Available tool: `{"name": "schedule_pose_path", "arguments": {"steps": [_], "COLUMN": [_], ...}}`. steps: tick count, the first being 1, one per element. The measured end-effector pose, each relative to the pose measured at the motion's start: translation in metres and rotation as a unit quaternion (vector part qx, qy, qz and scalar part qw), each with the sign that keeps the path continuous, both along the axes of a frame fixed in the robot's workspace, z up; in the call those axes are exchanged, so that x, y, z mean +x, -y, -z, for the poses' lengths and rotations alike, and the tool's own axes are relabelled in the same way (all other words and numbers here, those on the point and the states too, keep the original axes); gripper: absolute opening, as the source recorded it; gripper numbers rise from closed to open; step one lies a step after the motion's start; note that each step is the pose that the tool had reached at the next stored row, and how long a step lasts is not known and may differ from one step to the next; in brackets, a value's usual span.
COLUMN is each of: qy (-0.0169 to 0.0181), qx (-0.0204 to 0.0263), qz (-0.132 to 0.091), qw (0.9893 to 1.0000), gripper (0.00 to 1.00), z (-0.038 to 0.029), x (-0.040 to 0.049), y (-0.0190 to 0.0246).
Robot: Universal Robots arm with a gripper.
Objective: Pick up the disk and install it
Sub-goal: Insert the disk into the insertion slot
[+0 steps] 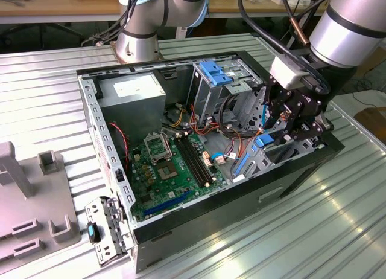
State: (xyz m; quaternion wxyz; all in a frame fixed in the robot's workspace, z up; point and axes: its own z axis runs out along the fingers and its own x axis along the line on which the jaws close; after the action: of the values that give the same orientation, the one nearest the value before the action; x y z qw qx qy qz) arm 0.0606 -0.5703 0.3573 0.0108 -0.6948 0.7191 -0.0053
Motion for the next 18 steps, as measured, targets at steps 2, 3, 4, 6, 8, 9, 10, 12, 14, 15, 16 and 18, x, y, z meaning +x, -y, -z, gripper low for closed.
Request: {"name": "schedule_pose_path", "arguments": {"steps": [2, 3, 4, 6, 8, 9, 10, 12, 14, 15, 16, 18], "qy": [0.0000, -0.0001, -0.0002, 0.0005, 0.0006, 0.0006, 0.0006, 0.0006, 0.0005, 0.0005, 0.0005, 0.0005], "qx": [-0.0001, -0.0001, 0.0000, -0.0003, -0.0003, -0.0002, -0.0003, -0.0003, -0.0007, -0.0007, -0.0006, 0.0001], "qz": [0.000, 0.000, 0.000, 0.000, 0.000, 0.000, 0.000, 0.000, 0.000, 0.000, 0.000, 0.000], "qw": [1.0000, 1.0000, 1.0000, 1.0000, 1.0000, 1.0000, 1.0000, 1.0000, 1.0000, 1.0000, 1.0000, 1.0000], "gripper": [0.30, 0.24, 0.18, 0.11, 0.11, 0.11, 0.11, 0.11, 0.11, 0.11, 0.11, 0.11], "z": [0.0001, 0.0005, 0.0013, 0.0060, 0.0115, 0.0142, 0.0161, 0.0203, 0.0232, 0.0238, 0.0237, 0.0168], "x": [0.0076, 0.0180, 0.0289, 0.0379, 0.0379, 0.0380, 0.0380, 0.0380, 0.0379, 0.0380, 0.0379, 0.0379], "y": [-0.0001, -0.0002, -0.0019, -0.0030, -0.0030, -0.0030, -0.0030, -0.0028, -0.0028, -0.0027, -0.0027, -0.0027]}}
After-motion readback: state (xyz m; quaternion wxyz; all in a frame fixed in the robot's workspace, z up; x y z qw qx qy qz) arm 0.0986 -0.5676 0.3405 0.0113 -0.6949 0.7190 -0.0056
